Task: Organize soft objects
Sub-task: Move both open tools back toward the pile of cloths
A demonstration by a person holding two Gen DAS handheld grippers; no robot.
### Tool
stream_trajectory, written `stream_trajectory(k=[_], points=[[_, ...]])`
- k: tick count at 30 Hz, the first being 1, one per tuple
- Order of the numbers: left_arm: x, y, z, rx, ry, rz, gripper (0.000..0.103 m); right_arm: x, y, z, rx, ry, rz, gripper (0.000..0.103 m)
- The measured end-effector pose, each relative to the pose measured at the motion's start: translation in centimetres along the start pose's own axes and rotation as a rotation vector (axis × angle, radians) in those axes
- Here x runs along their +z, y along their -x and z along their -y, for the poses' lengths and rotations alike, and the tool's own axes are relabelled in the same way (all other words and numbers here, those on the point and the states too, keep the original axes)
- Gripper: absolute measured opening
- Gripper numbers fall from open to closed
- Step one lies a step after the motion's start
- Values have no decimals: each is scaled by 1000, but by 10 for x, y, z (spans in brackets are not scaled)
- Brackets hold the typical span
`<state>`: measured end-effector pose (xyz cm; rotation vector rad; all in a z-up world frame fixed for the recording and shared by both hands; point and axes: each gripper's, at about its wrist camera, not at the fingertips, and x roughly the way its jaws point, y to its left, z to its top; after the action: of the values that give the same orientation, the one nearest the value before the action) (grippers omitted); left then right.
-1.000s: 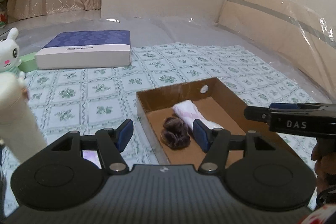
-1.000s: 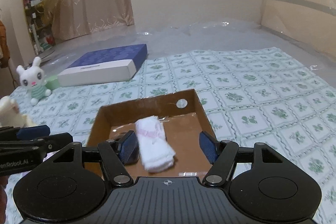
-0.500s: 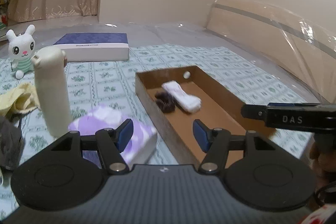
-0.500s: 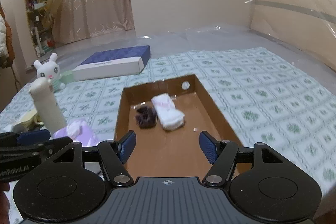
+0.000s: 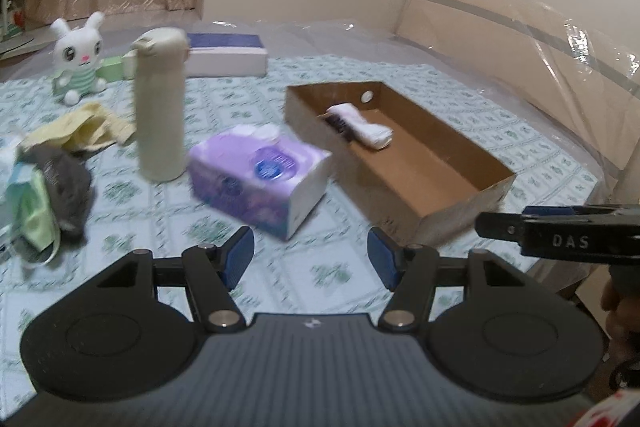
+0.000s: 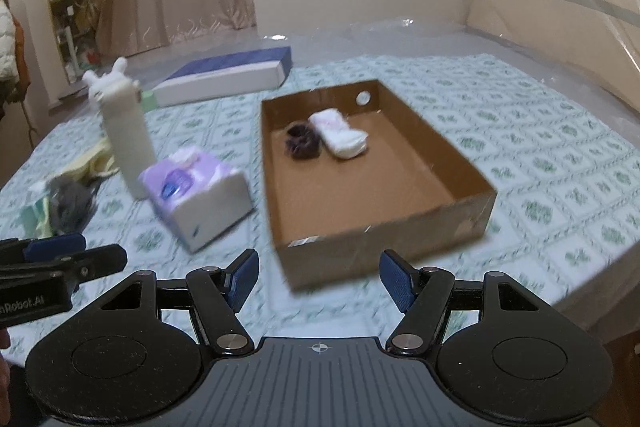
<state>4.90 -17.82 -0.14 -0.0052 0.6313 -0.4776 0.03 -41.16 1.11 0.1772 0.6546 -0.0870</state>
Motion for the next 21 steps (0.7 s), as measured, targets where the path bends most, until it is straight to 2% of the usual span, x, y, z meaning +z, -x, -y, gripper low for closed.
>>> stream_trajectory(k=[10,21], points=[[-23,35,-46,98,26,4,59,-30,11,-54,49,52,-37,67],[-29,67,-117,261,80,29,59,-37,2,-119,179,128,-35,67]])
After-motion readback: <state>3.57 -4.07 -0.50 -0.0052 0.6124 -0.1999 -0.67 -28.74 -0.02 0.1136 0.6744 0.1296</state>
